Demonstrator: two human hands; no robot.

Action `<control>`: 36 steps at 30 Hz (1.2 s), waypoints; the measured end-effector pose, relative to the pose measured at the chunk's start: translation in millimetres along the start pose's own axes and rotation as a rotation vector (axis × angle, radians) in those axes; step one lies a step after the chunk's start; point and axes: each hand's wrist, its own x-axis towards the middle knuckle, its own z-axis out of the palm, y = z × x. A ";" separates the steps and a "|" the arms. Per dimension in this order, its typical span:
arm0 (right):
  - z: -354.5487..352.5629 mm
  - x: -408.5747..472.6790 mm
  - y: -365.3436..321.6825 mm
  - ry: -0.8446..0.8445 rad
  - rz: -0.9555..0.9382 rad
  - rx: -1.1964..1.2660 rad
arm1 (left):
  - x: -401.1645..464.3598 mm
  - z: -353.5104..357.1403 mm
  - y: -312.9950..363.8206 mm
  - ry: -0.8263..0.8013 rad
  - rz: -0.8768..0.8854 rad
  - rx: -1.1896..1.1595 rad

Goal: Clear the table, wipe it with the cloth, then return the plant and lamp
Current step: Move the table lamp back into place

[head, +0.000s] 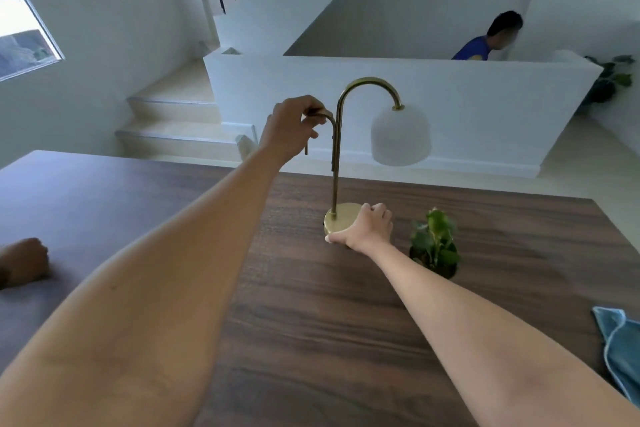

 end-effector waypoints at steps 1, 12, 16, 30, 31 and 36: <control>6.1 -2.8 -0.1 -0.001 0.001 0.001 | -4.5 -1.2 -4.3 -0.012 -0.007 -0.015; 43.9 -27.4 4.2 -0.050 0.009 0.003 | -42.9 -4.9 -35.6 -0.112 -0.075 -0.107; 55.9 -34.1 8.4 -0.055 0.028 0.019 | -51.0 -3.1 -40.8 -0.155 -0.120 -0.172; 68.1 -38.0 23.8 -0.056 0.006 0.016 | -63.5 6.8 -43.5 -0.178 -0.182 -0.226; 67.9 -38.7 25.6 -0.072 -0.003 0.014 | -65.0 7.7 -43.2 -0.172 -0.188 -0.215; 61.4 -45.0 41.6 -0.111 -0.046 0.063 | -83.5 16.0 -35.6 -0.048 -0.255 -0.084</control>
